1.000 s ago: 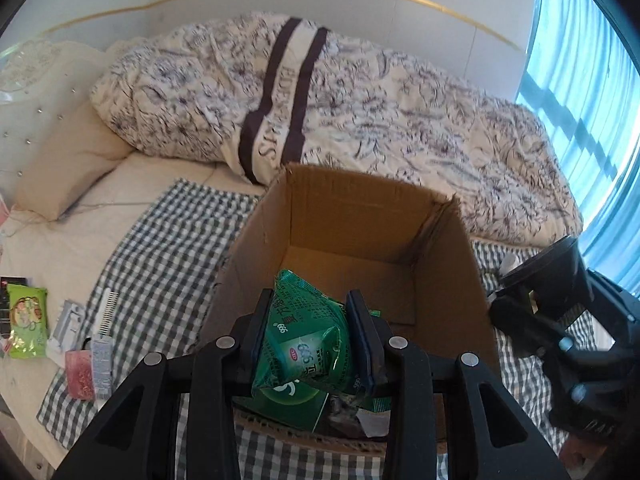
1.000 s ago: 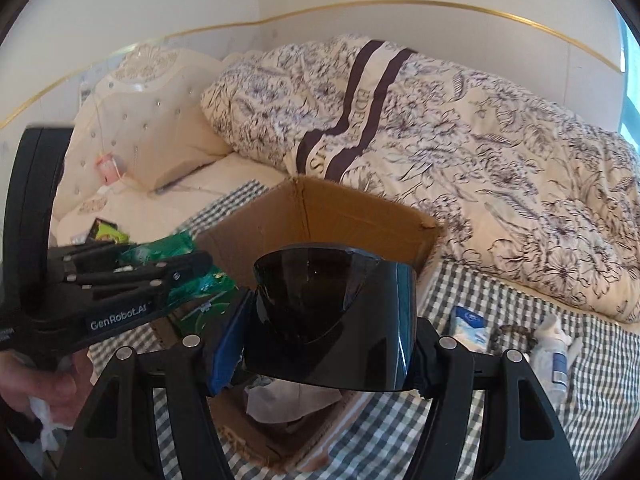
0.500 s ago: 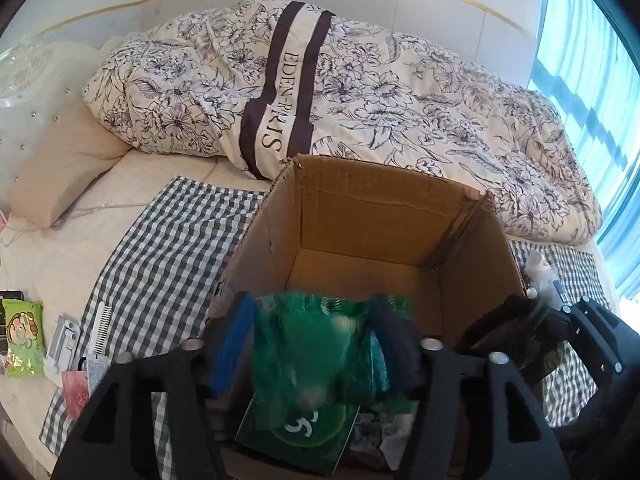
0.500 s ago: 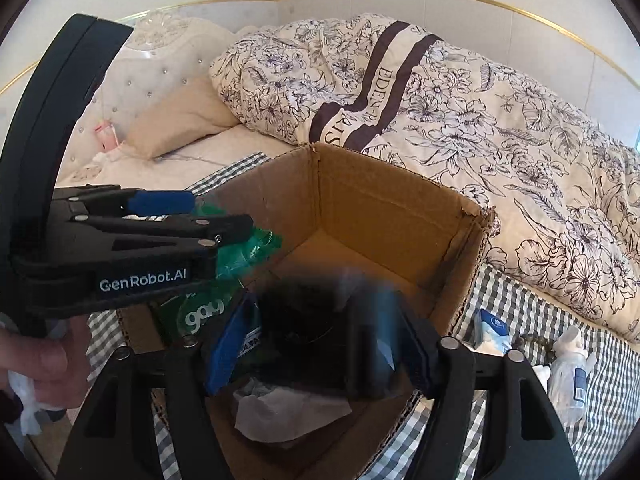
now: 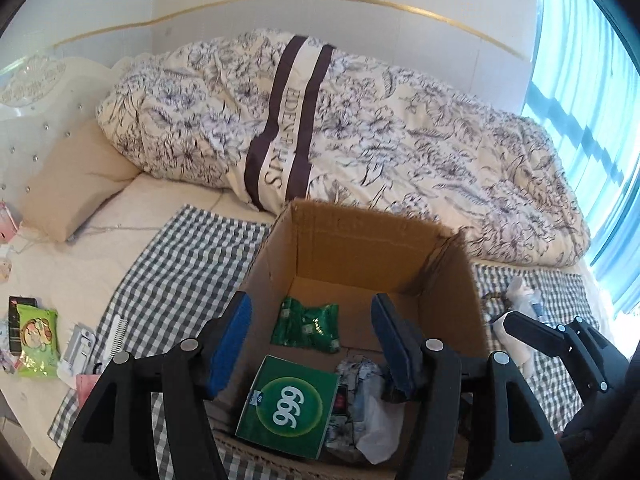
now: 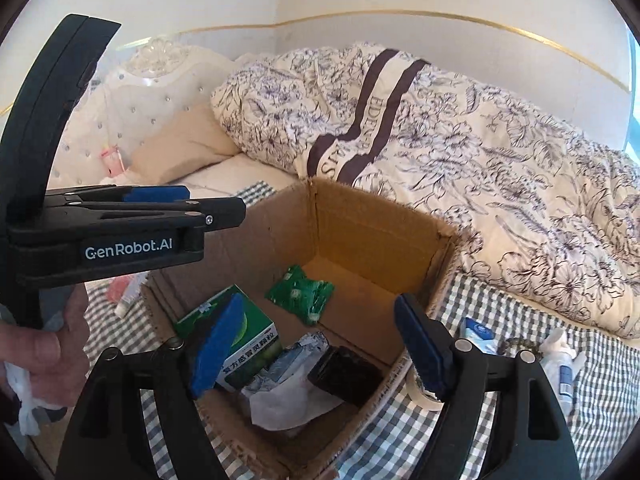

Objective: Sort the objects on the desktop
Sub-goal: 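Open the left gripper to drop the snack bag while the right releases the black cup, then withdraw both grippers from the box toward the remaining items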

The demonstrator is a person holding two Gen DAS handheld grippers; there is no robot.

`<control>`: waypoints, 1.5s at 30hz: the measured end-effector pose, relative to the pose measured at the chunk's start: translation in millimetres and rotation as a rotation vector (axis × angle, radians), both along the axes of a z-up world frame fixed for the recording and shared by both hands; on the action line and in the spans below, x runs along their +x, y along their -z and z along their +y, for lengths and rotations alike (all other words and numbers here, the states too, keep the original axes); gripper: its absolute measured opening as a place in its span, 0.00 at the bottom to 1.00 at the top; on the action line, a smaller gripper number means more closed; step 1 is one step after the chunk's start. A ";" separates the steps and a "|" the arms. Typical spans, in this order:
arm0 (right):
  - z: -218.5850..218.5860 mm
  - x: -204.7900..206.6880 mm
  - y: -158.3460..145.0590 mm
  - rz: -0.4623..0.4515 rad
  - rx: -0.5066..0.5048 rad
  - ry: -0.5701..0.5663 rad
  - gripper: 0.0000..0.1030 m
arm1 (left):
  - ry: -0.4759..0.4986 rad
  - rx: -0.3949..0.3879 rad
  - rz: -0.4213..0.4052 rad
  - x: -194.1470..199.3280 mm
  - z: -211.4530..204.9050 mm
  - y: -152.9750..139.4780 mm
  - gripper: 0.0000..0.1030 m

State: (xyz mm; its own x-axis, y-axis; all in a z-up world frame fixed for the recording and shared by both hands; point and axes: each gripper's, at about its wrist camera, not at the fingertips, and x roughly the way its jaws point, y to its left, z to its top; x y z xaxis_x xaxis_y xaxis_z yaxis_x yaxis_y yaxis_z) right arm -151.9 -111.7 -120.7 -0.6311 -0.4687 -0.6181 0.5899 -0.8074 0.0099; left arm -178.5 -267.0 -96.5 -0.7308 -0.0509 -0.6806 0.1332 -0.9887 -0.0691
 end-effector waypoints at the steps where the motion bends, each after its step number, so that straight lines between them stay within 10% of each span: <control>1: 2.8 3.5 -5.2 0.007 -0.005 0.001 0.75 | 0.000 -0.002 0.007 2.9 2.5 -4.3 0.63; 25: 112.0 120.7 -129.8 0.311 -0.126 0.162 0.75 | 0.006 -0.042 0.350 129.9 90.7 -142.5 0.63; 36: 192.7 159.2 -158.0 0.434 -0.172 0.318 0.84 | 0.057 -0.046 0.603 182.3 144.1 -166.3 0.80; 45: 257.3 162.6 -156.8 0.474 -0.168 0.427 1.00 | 0.096 -0.024 0.581 167.1 180.1 -151.6 0.89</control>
State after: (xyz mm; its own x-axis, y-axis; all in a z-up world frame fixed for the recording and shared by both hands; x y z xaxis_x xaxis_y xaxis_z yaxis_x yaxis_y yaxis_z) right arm 10.7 145.6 36.0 -0.9688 -0.1826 -0.1676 0.1896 -0.9815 -0.0261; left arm -11.4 -86.9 55.1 -0.9857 0.0238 -0.1668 -0.0103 -0.9966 -0.0814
